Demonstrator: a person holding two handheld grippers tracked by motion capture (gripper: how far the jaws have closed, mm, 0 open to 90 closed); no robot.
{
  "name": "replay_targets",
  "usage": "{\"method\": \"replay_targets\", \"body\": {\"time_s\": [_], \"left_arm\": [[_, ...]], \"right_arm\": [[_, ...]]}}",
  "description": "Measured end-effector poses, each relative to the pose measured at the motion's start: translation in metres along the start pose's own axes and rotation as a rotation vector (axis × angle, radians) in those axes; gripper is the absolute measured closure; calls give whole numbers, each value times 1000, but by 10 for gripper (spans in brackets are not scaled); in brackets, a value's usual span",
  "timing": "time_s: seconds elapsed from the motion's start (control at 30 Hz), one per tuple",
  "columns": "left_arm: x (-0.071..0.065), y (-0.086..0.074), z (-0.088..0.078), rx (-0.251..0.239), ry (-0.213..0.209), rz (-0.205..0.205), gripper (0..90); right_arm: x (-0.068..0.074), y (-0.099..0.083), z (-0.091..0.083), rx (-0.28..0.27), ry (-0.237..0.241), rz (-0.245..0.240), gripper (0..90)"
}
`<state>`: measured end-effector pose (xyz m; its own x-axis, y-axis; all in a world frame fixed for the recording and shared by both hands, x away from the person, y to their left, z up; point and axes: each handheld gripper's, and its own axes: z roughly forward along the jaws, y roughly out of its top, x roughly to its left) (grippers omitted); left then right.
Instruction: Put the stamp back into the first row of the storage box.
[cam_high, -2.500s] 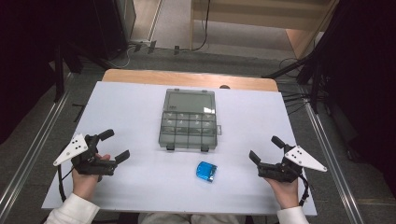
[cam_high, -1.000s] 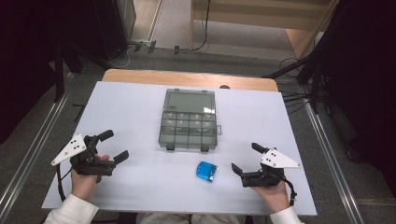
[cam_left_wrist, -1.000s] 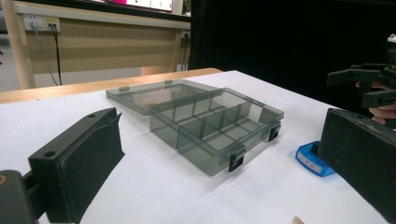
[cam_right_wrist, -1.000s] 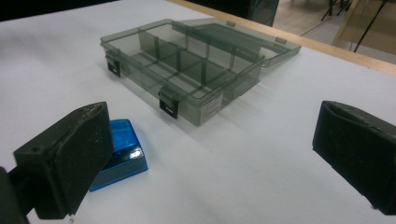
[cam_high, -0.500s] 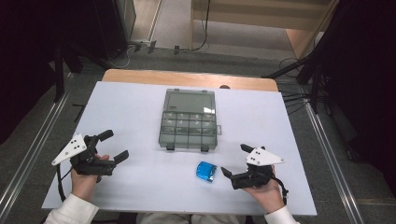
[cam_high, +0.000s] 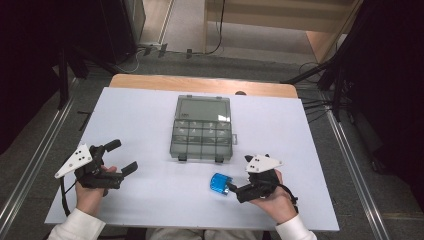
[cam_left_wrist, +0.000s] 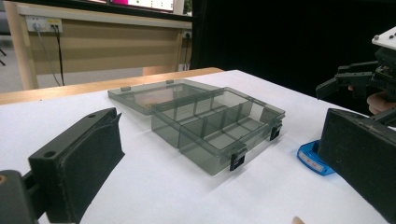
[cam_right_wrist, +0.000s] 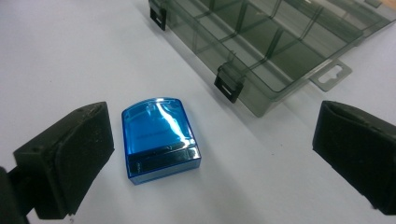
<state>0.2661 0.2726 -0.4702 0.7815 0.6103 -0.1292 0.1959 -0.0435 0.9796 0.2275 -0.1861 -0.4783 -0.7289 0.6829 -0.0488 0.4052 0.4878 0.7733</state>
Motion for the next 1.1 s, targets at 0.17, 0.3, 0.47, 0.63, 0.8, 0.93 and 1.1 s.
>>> {"method": "replay_targets", "body": {"time_s": [0.17, 0.3, 0.47, 0.63, 0.8, 0.93, 1.1], "left_arm": [[0, 0, 1, 6, -2, -1, 0], [0, 0, 1, 6, -1, -2, 0], [0, 0, 1, 7, -3, 0, 0], [0, -1, 1, 8, -5, -2, 0], [1, -1, 2, 11, -8, -6, 0], [1, -1, 1, 8, -9, -11, 0], [1, -1, 1, 6, -9, -16, 0]], "right_arm": [[4, 6, 7, 33, 26, -24, 0], [5, 9, 13, 64, 41, -36, 0], [7, 13, 18, 89, 57, -51, 0], [12, 16, 27, 130, 75, -81, 0], [15, 17, 33, 158, 84, -101, 0], [18, 18, 37, 175, 89, -120, 0], [19, 17, 42, 206, 101, -128, 12]]}}
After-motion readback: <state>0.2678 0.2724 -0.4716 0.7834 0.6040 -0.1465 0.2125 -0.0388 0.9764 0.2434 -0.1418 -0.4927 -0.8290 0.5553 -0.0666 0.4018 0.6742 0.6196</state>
